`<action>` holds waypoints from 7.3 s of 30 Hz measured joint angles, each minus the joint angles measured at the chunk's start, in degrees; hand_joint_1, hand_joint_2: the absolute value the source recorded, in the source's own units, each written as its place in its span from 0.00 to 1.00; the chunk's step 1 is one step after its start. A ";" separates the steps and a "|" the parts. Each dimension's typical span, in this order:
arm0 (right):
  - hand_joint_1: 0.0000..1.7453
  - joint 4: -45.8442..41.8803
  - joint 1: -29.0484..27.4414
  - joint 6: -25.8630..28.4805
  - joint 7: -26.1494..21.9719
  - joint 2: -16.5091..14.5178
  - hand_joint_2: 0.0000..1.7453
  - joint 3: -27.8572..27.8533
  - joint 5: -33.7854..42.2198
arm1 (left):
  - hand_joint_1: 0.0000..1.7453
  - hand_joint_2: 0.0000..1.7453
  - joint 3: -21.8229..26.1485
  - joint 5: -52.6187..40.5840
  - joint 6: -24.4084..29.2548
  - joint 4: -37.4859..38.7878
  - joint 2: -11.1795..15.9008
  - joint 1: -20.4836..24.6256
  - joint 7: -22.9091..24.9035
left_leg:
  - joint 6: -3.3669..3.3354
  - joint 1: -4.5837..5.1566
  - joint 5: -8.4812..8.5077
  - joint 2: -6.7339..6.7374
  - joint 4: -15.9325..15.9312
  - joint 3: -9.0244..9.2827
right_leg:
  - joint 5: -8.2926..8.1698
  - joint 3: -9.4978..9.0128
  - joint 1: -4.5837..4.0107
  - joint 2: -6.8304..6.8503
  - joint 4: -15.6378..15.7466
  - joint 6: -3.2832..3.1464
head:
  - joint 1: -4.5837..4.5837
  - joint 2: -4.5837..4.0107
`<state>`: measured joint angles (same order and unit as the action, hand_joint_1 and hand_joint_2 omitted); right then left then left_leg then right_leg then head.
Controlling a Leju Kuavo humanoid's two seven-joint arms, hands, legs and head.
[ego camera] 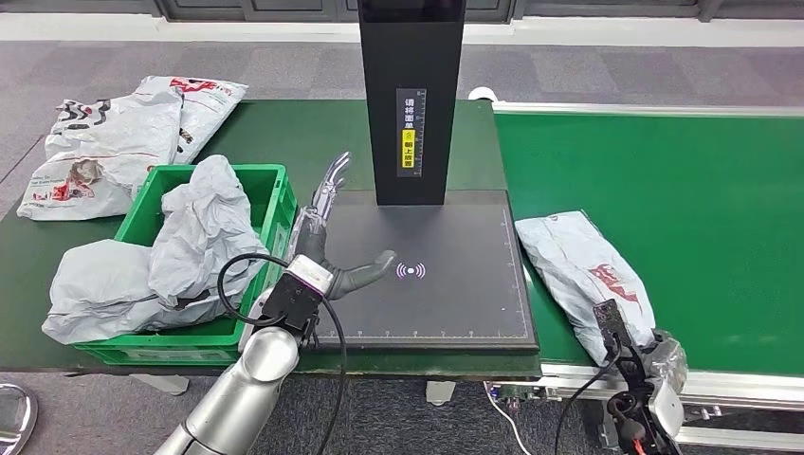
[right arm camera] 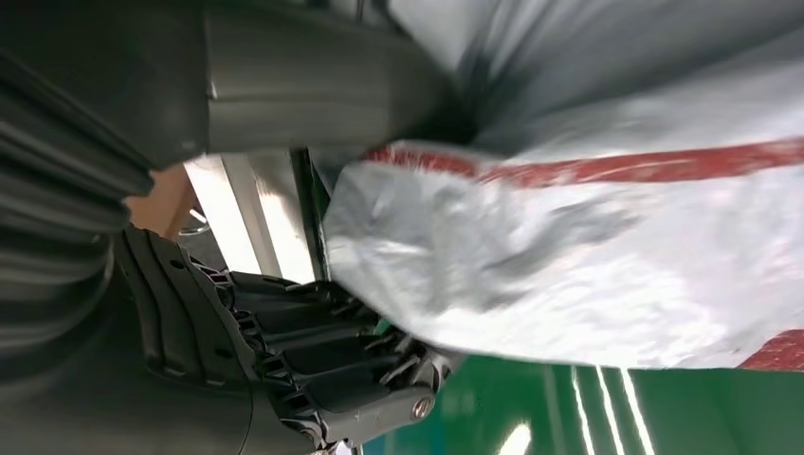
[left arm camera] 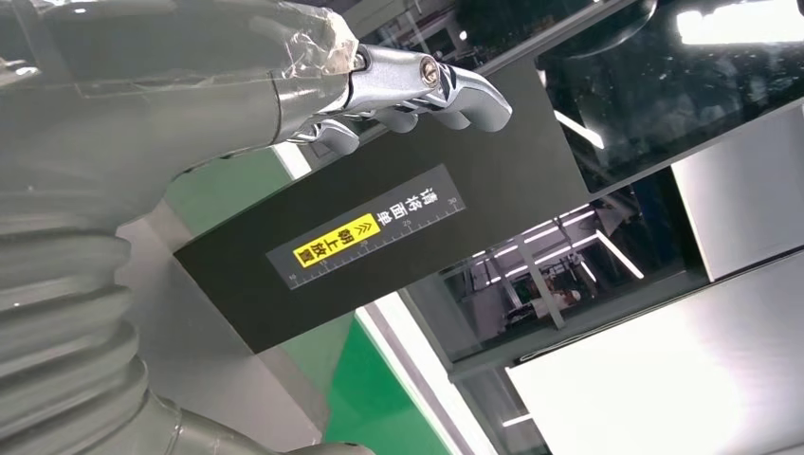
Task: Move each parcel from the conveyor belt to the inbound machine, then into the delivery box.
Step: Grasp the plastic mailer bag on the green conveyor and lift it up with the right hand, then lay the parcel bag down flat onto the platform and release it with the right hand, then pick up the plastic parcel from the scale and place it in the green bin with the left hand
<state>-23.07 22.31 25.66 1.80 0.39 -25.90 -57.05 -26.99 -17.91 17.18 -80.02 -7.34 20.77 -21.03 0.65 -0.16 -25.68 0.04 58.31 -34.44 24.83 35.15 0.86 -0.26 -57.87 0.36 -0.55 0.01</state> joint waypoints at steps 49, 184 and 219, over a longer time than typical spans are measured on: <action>1.00 -0.34 0.68 1.09 -5.11 -1.20 1.00 0.00 3.32 | 0.00 1.00 0.00 -1.04 0.07 -1.11 0.45 -0.56 -0.02 | -0.03 -0.01 0.05 -0.15 0.00 -0.06 | -0.01 -0.04 0.00 0.12 0.00 0.02 | 0.00 0.01; 0.00 -67.57 -10.08 14.14 -20.73 -5.07 1.00 37.40 24.70 | 0.00 1.00 -0.13 -11.62 -5.27 21.18 -1.13 7.92 2.53 | 0.11 0.00 0.30 -0.22 0.01 -0.35 | -0.12 0.38 0.00 0.15 -0.17 -0.13 | -0.10 0.00; 0.00 -67.20 -2.93 10.32 -19.12 -9.34 1.00 37.77 23.82 | 1.00 1.00 -0.31 -24.16 -5.45 57.54 -6.63 18.88 11.68 | 0.11 -0.01 0.34 -0.27 0.00 -0.36 | -0.16 0.31 0.00 0.18 -0.17 -0.09 | -0.10 0.00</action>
<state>-90.27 19.38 35.98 -17.32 -8.95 11.87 -33.23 -27.30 -42.06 11.73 -22.49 -13.97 39.64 -9.34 0.77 -0.17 -25.34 -0.22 58.32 -34.80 24.67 35.46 0.86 -0.08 -58.04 0.27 -0.64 0.01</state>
